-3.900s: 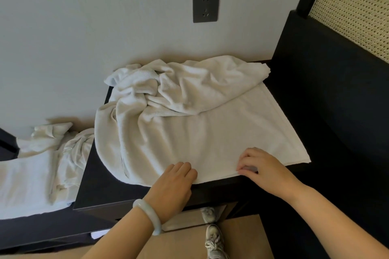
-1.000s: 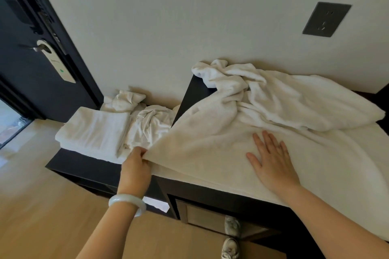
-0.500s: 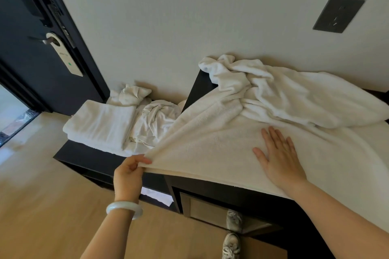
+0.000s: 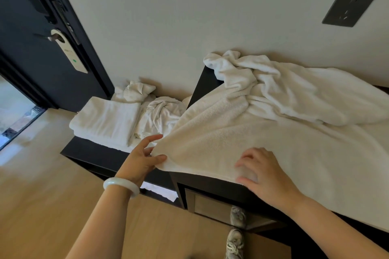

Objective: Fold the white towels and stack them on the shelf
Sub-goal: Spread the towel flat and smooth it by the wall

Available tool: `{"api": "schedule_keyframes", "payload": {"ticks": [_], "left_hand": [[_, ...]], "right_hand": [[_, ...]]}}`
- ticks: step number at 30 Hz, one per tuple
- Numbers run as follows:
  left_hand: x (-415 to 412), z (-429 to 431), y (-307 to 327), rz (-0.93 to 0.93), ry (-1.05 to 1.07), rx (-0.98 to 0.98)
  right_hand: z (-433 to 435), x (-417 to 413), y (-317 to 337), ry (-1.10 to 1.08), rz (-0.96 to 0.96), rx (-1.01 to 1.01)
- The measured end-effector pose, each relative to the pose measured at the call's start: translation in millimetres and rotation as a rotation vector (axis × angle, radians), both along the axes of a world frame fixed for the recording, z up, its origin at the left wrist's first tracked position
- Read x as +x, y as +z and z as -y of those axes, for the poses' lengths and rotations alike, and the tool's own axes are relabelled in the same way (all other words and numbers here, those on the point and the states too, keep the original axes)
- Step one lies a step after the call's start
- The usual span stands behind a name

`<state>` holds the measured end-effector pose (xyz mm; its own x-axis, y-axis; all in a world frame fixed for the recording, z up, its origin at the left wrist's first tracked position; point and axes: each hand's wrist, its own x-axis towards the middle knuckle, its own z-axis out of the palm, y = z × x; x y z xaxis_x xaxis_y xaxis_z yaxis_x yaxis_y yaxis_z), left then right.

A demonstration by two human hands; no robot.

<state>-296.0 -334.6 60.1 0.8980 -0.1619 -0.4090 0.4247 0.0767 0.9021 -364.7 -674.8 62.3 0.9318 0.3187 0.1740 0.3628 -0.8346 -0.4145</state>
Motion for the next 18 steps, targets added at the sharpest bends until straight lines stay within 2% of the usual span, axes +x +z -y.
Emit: {"api": "schedule_keyframes", "payload": {"ticks": [2,5,10,14,18], "left_hand": [[-4.1,0.6,-0.2,0.009,-0.002,0.024],[-9.0,-0.4,-1.3,0.039,0.016,0.058],[-11.2,-0.5,-2.1,0.089,0.071,0.088],[-7.8,-6.0,-2.9,0.131,0.164,0.134],[-12.7,-11.3,-8.7,0.178,0.146,0.197]], "right_hand": [[-12.1,-6.5,-0.2,0.059,0.025,-0.085],[-15.6,-7.2,3.6,0.022,-0.012,-0.082],[-12.7,-0.6,12.2,-0.059,-0.163,0.093],[-11.7,-1.2,20.6,-0.120,-0.272,0.359],[-15.4,-9.7,16.5,-0.054,-0.400,0.355]]}}
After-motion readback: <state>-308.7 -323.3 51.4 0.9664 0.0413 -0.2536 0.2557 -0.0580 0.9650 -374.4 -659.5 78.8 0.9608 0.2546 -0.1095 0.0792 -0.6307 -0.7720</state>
